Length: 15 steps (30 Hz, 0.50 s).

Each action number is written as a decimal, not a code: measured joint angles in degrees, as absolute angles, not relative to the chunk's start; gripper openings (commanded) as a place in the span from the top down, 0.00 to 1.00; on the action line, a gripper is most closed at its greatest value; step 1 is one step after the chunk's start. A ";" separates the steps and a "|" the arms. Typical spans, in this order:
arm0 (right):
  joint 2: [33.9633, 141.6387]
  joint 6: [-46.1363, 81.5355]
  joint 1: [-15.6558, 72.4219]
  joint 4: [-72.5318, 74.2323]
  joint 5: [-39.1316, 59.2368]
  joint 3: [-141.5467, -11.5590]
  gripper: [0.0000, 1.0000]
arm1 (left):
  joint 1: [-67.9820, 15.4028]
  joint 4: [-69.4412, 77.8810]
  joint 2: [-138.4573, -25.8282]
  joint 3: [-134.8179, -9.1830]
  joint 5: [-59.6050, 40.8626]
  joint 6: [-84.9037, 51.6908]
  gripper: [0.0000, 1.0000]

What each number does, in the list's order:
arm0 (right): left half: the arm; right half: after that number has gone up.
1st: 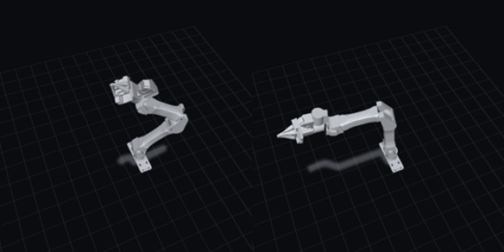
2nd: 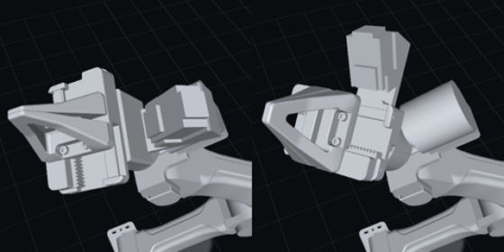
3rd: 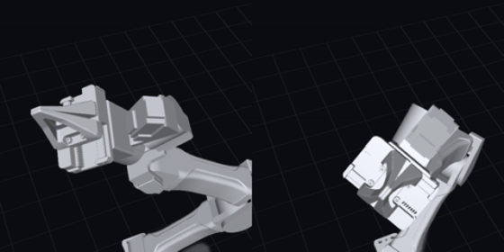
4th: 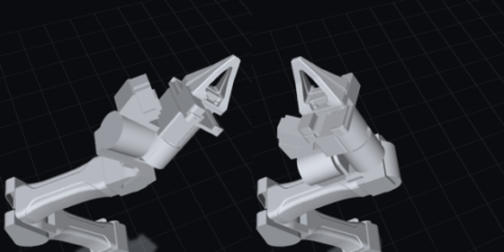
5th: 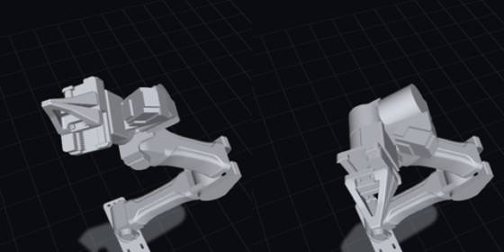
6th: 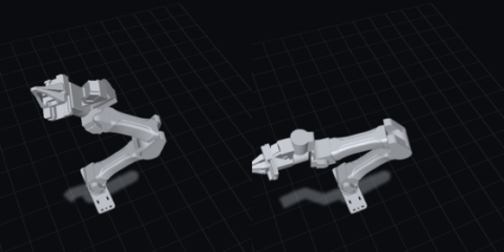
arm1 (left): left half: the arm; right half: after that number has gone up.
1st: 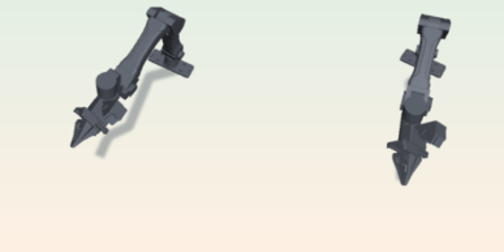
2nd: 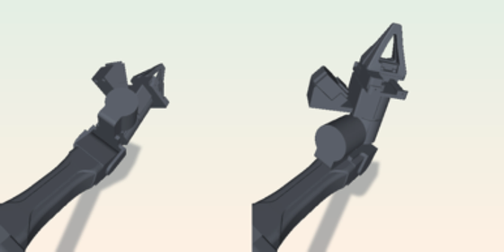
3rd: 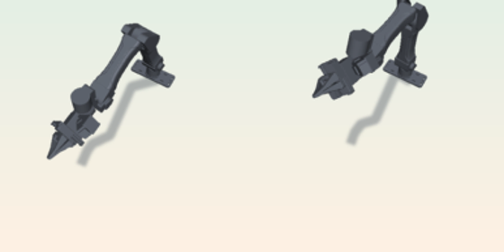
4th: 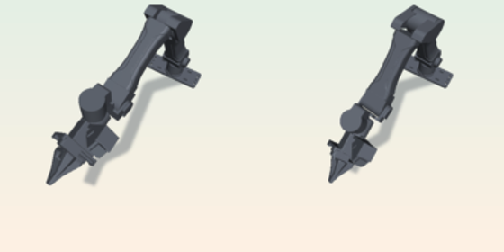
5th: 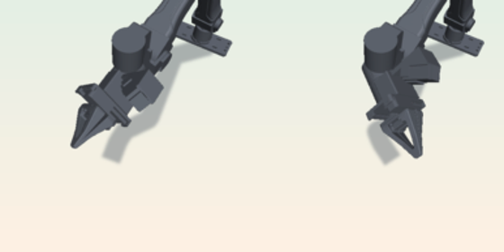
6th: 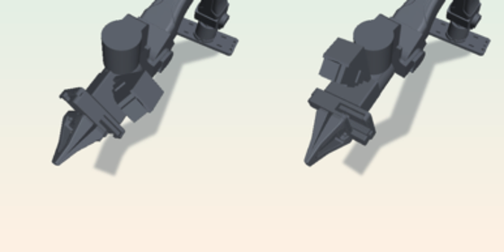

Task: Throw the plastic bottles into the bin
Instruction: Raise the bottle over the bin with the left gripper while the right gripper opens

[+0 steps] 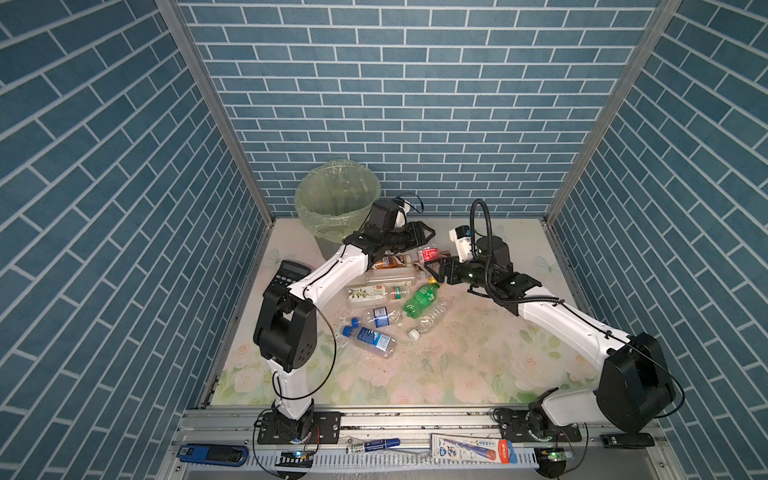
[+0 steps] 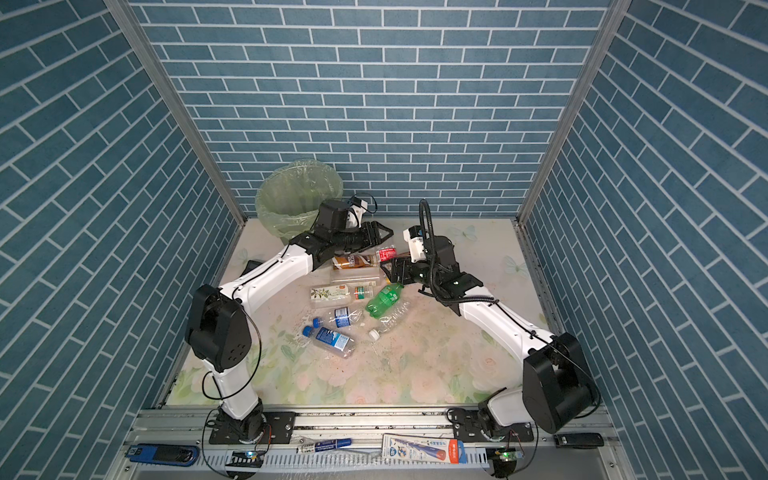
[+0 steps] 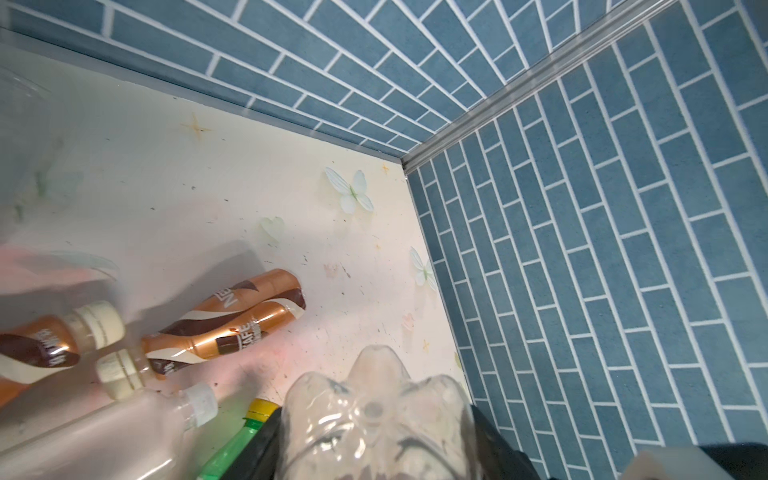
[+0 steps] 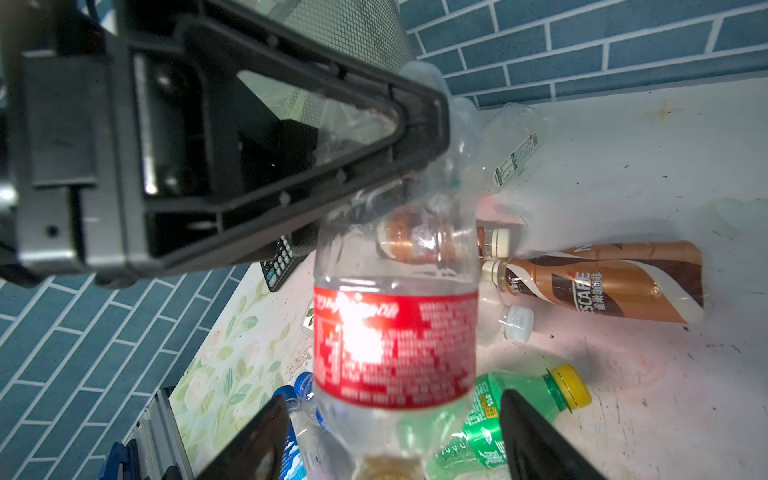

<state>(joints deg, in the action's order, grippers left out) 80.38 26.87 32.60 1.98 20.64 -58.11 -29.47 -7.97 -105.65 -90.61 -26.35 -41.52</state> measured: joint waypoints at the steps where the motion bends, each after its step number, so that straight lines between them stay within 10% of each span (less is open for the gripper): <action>1: 80.34 26.87 32.60 2.02 20.64 -58.11 0.12 | -29.08 -8.69 -105.45 -90.61 -25.89 -41.06 0.46; 15: 80.40 25.15 33.01 -0.05 20.18 -64.03 0.01 | -25.71 -20.01 -101.97 -105.23 -17.21 -29.98 0.47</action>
